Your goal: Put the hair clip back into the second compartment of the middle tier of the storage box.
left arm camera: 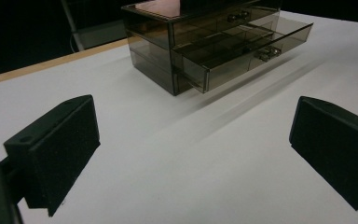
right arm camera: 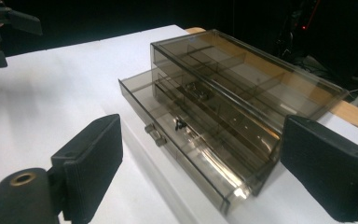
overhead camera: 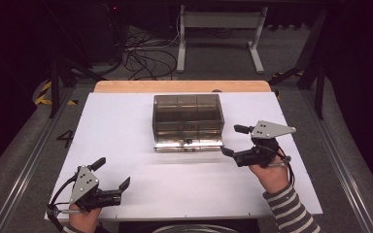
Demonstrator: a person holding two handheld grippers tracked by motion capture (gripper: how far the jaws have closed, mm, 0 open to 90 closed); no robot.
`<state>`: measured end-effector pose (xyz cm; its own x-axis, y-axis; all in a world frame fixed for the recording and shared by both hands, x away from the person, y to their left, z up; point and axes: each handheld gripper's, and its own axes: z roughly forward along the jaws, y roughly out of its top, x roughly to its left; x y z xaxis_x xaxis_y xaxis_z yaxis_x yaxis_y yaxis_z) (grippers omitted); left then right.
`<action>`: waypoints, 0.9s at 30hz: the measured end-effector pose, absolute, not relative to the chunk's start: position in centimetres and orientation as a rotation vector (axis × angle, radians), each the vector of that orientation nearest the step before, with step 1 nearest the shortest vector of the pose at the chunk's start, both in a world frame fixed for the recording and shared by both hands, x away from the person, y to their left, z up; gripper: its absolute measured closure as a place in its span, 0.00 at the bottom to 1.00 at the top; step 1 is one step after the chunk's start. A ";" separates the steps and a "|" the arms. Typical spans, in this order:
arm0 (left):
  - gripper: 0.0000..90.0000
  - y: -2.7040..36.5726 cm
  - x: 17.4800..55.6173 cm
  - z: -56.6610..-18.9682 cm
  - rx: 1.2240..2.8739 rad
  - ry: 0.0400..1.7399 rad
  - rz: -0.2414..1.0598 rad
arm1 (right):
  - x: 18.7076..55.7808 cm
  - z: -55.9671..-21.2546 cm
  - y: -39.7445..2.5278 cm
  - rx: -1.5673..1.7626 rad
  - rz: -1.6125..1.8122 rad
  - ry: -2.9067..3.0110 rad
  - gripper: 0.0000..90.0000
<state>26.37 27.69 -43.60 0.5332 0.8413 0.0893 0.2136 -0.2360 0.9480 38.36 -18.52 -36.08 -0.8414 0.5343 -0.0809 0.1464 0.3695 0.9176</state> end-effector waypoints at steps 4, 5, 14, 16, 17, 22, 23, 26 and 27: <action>0.03 27.7 26.4 -43.6 1.743 0.887 0.764 | 37.9 -36.7 -19.6 0.606 1.477 2.264 0.15; 0.03 27.7 26.4 -43.6 1.743 0.887 0.764 | 37.8 -36.9 -19.8 0.617 1.475 2.260 0.15; 0.03 27.7 26.4 -43.6 1.745 0.886 0.766 | 37.1 -38.7 -22.1 0.654 1.514 2.244 0.12; 0.03 27.7 26.4 -43.6 1.745 0.886 0.766 | 37.0 -39.1 -22.5 0.656 1.524 2.242 0.12; 0.03 27.7 26.4 -43.6 1.745 0.886 0.766 | 36.9 -39.3 -22.7 0.661 1.531 2.241 0.11; 0.03 27.7 26.4 -43.6 1.745 0.885 0.765 | 36.5 -40.2 -23.4 0.678 1.524 2.235 0.11; 0.03 27.7 26.4 -43.6 1.746 0.885 0.764 | 36.4 -40.3 -23.5 0.683 1.524 2.233 0.10; 0.03 27.7 26.4 -43.6 1.743 0.885 0.764 | 36.2 -40.9 -24.0 0.696 1.539 2.228 0.10; 0.03 27.7 26.4 -43.6 1.743 0.885 0.765 | 36.1 -41.1 -24.1 0.698 1.551 2.226 0.10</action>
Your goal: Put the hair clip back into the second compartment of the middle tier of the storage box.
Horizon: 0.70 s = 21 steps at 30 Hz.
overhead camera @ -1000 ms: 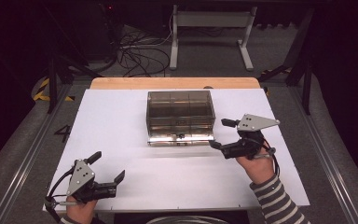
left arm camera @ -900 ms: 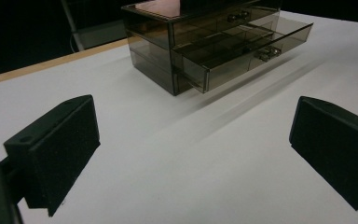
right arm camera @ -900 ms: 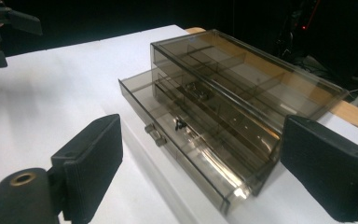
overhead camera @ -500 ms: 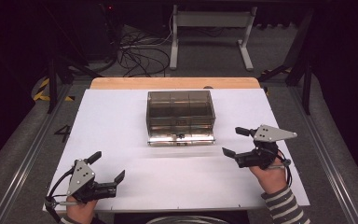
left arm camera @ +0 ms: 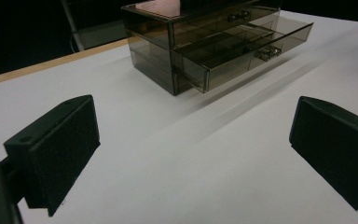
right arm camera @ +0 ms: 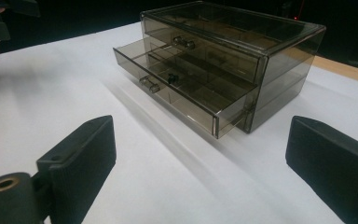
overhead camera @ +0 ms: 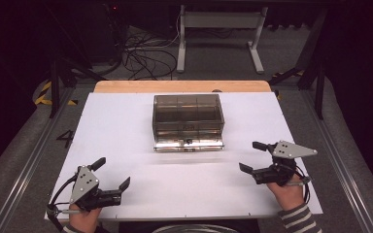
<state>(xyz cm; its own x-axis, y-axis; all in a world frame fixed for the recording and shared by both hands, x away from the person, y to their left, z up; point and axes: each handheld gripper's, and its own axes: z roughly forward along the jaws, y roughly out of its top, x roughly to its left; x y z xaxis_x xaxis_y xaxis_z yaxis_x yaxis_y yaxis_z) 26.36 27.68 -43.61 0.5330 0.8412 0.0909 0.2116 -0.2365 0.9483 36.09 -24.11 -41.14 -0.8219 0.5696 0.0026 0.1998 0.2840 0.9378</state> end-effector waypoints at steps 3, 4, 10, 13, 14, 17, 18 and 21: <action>0.03 27.7 26.4 -43.6 1.744 0.886 0.764 | 35.9 -41.7 -24.3 0.704 1.558 2.231 0.08; 0.03 27.7 26.4 -43.6 1.744 0.886 0.764 | 35.8 -42.0 -24.4 0.709 1.554 2.232 0.08; 0.03 27.7 26.4 -43.6 1.750 0.886 0.764 | 35.5 -43.0 -24.8 0.724 1.543 2.227 0.06; 0.03 27.7 26.4 -43.6 1.753 0.886 0.765 | 35.3 -43.5 -24.8 0.738 1.533 2.227 0.06; 0.03 27.7 26.5 -43.6 1.752 0.887 0.765 | 35.3 -43.6 -24.8 0.741 1.531 2.228 0.06; 0.03 27.7 26.5 -43.6 1.752 0.888 0.763 | 35.0 -44.1 -24.9 0.751 1.524 2.230 0.06; 0.03 27.7 26.5 -43.6 1.754 0.887 0.761 | 35.0 -44.2 -24.9 0.751 1.515 2.231 0.06; 0.03 27.6 26.5 -43.6 1.760 0.884 0.761 | 34.9 -44.5 -24.9 0.753 1.508 2.233 0.06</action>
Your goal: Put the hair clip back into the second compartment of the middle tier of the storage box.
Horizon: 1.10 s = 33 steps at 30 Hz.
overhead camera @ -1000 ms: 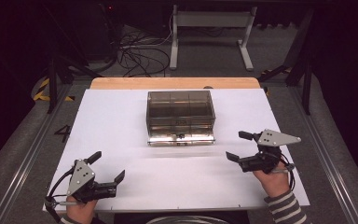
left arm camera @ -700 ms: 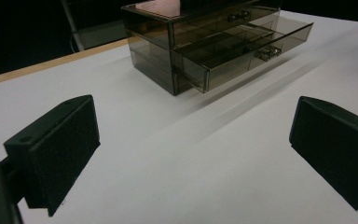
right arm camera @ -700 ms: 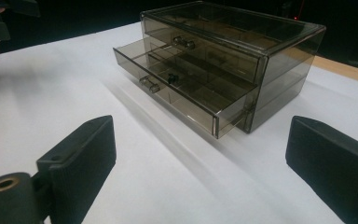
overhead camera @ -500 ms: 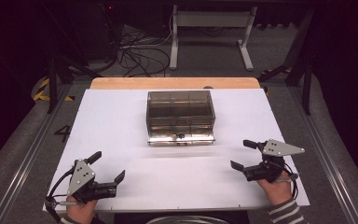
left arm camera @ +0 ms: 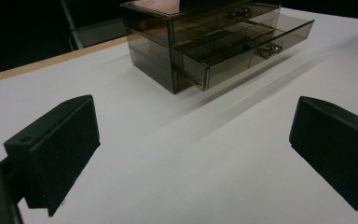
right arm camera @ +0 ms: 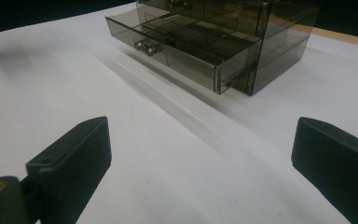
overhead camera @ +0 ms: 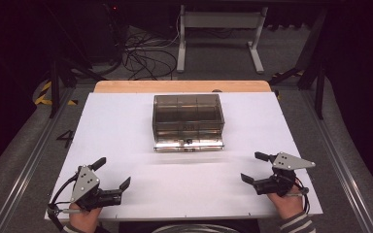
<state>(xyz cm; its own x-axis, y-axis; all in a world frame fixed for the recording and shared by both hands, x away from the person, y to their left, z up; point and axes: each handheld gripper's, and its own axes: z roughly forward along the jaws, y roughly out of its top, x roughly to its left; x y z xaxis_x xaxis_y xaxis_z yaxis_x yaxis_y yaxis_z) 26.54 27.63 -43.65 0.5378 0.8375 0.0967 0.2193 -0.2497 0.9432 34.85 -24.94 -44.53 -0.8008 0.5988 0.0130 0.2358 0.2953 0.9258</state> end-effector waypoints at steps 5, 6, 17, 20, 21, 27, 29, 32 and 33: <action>0.03 27.7 26.6 -43.7 1.758 0.884 0.759 | 34.6 -45.3 -24.8 0.767 1.489 2.260 0.06; 0.03 27.7 26.6 -43.7 1.758 0.886 0.760 | 34.5 -45.4 -24.8 0.772 1.485 2.260 0.06; 0.03 27.7 26.7 -43.7 1.765 0.887 0.758 | 34.6 -45.7 -24.6 0.785 1.476 2.244 0.06; 0.03 27.7 26.6 -43.7 1.766 0.885 0.762 | 34.5 -45.7 -24.5 0.775 1.471 2.240 0.06; 0.03 27.7 26.6 -43.7 1.766 0.885 0.762 | 34.5 -45.7 -24.5 0.774 1.469 2.243 0.06; 0.03 27.7 26.7 -43.7 1.776 0.886 0.749 | 34.5 -45.6 -24.6 0.773 1.478 2.229 0.06; 0.03 27.7 26.7 -43.6 1.778 0.889 0.745 | 34.5 -45.6 -24.7 0.769 1.486 2.232 0.06; 0.03 27.7 26.7 -43.7 1.781 0.888 0.751 | 34.5 -45.6 -24.7 0.766 1.496 2.232 0.06; 0.03 27.7 26.6 -43.7 1.777 0.889 0.756 | 34.5 -45.6 -24.7 0.764 1.495 2.230 0.06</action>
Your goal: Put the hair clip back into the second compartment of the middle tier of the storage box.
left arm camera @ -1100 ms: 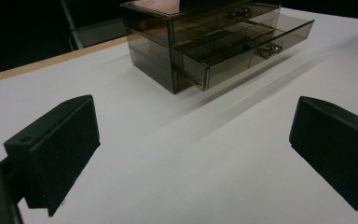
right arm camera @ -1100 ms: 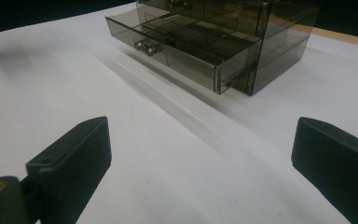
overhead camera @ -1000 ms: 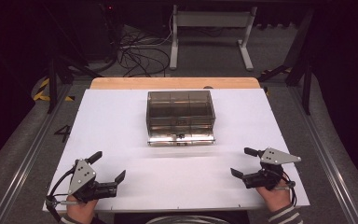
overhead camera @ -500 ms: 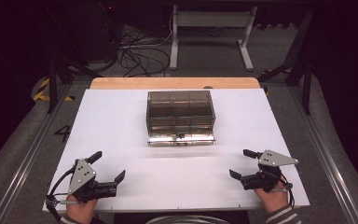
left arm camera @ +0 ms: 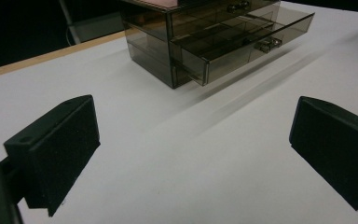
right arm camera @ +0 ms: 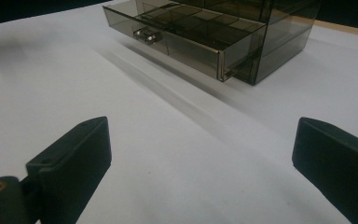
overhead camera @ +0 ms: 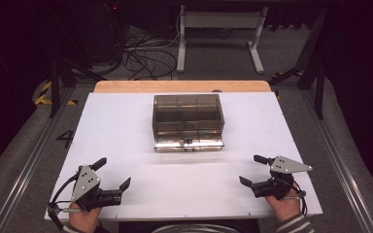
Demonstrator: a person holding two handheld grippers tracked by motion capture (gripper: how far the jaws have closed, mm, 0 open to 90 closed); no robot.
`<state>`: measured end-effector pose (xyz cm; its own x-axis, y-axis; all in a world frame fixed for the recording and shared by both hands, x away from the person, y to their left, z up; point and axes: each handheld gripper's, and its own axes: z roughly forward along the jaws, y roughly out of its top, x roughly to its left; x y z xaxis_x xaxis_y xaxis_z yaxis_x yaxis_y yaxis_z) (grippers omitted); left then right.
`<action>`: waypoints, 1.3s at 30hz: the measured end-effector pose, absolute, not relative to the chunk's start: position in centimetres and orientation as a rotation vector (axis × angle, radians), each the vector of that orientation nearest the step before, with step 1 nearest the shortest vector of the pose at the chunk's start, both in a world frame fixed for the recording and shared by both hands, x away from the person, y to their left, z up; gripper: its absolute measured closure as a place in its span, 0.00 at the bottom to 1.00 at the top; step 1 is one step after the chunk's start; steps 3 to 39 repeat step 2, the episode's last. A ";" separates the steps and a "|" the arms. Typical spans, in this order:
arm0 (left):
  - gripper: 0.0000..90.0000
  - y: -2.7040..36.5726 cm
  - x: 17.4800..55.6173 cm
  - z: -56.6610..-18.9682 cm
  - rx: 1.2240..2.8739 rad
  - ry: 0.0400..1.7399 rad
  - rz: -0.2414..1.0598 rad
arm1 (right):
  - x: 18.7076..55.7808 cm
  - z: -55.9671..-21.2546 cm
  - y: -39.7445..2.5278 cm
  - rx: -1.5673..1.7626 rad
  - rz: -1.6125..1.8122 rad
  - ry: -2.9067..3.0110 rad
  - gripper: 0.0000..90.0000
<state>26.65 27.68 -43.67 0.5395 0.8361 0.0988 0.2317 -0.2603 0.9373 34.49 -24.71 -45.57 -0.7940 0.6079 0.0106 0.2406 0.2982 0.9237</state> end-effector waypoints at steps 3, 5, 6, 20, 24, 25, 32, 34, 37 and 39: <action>0.03 27.7 26.6 -43.7 1.777 0.886 0.765 | 34.5 -45.6 -24.7 0.762 1.493 2.228 0.06; 0.03 27.7 26.6 -43.7 1.777 0.886 0.765 | 34.5 -45.6 -24.7 0.762 1.493 2.228 0.06; 0.03 27.7 26.6 -43.7 1.777 0.886 0.765 | 34.5 -45.6 -24.7 0.762 1.493 2.228 0.06; 0.03 27.7 26.6 -43.7 1.777 0.886 0.765 | 34.5 -45.6 -24.7 0.762 1.493 2.228 0.06; 0.03 27.7 26.6 -43.7 1.777 0.886 0.765 | 34.5 -45.6 -24.7 0.762 1.493 2.228 0.06; 0.03 27.7 26.6 -43.7 1.777 0.886 0.765 | 34.5 -45.6 -24.7 0.762 1.493 2.228 0.06; 0.03 27.7 26.6 -43.7 1.777 0.886 0.765 | 34.5 -45.6 -24.7 0.762 1.493 2.228 0.06; 0.03 27.7 26.6 -43.7 1.777 0.886 0.765 | 34.5 -45.6 -24.7 0.762 1.493 2.228 0.06; 0.03 27.7 26.6 -43.7 1.777 0.886 0.765 | 34.5 -45.6 -24.7 0.762 1.493 2.228 0.06; 0.03 27.7 26.6 -43.7 1.777 0.886 0.765 | 34.5 -45.6 -24.7 0.762 1.493 2.228 0.06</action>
